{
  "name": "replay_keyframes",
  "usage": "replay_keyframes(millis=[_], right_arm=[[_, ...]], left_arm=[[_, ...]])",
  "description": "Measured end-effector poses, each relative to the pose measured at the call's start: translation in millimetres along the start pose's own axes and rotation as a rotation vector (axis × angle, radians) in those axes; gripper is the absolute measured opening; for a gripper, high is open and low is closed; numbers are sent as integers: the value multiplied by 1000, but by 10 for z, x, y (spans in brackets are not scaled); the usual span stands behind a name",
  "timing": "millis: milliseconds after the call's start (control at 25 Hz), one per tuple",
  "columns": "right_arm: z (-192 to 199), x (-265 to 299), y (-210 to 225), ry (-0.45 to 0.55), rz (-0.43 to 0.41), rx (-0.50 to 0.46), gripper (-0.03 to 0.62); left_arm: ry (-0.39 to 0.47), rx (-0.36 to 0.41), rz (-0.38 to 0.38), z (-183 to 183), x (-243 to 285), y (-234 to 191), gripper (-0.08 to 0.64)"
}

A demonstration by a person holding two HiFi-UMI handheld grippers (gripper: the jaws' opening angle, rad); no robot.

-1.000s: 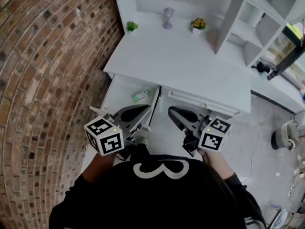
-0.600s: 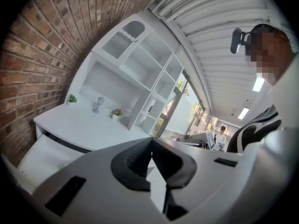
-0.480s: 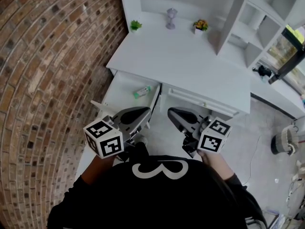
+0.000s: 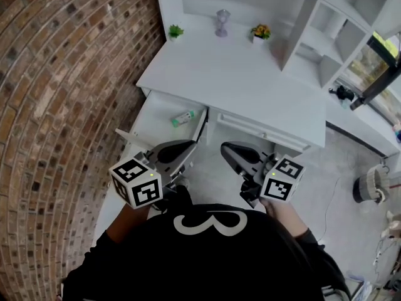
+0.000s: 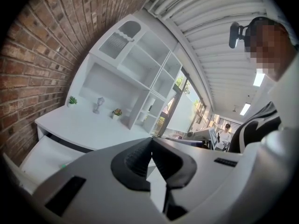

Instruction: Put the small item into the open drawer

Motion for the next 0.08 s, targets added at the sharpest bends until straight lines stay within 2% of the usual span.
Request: replay_keyframes(millis=[80], right_arm=[[0, -17, -10, -1, 1, -4, 9]], left_arm=[[0, 2, -4, 18, -3, 4, 3]])
Point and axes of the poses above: the fingertips, and each gripper's own axes: x forward along the fingers, y to its right, z out of its underside, the point moved 4 cm from there along -x, backward along the fingers, and after that the axes turned 12 degrees about -x, right-handed, at the moved point
